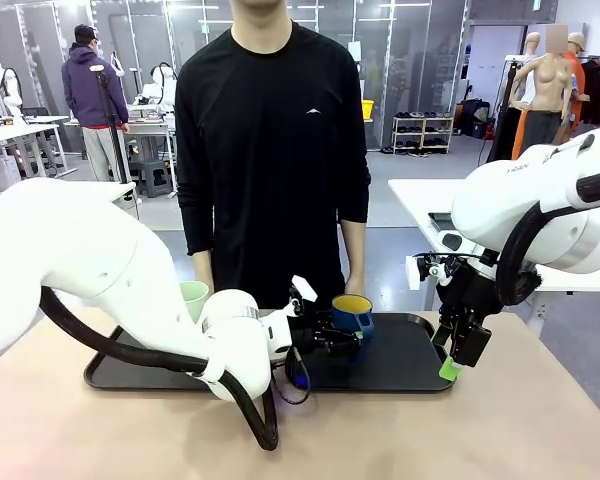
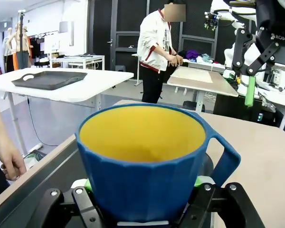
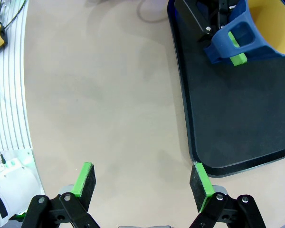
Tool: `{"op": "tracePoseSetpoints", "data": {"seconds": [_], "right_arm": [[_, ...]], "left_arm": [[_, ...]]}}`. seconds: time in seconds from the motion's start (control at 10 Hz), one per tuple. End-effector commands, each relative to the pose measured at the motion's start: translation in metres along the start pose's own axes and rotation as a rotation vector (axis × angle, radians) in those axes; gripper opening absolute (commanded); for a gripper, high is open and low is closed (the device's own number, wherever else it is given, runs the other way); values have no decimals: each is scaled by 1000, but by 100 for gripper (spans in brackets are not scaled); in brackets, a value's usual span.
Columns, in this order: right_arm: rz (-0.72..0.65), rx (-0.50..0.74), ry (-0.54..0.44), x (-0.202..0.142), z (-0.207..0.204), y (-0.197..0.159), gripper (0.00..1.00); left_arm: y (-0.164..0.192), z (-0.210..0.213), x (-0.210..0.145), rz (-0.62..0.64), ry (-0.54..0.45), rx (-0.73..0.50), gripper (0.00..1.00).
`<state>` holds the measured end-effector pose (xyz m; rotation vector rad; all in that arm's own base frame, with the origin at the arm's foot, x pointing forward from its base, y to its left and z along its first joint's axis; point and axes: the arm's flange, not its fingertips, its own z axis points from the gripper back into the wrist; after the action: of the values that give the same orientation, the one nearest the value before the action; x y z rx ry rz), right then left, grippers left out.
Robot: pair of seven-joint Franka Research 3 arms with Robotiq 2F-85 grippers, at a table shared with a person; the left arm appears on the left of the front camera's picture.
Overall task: Sort and store the cups by type.
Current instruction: Pick up the Handle plastic cup and place it into the empty Flat Tray.
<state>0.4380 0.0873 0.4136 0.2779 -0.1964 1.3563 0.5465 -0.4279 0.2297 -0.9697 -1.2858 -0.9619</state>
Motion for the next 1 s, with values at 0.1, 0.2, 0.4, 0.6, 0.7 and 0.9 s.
{"op": "tracePoseSetpoints", "data": {"seconds": [0.1,0.2,0.4,0.6,0.7,0.9], "right_arm": [[-4,-10,-5,-2,0,2,100],[-4,-10,-5,-2,0,2,100],[-4,-10,-5,-2,0,2,100],[-4,-10,-5,-2,0,2,100],[-4,-10,-5,-2,0,2,100],[-4,-10,-5,-2,0,2,100]], "left_arm": [[2,4,-8,-29,13,24,72],[3,5,-14,-37,16,19,72],[4,4,-23,-46,18,14,72],[7,6,-33,-52,22,24,72],[7,6,-38,-52,19,23,72],[4,8,-48,-61,12,23,72]]}}
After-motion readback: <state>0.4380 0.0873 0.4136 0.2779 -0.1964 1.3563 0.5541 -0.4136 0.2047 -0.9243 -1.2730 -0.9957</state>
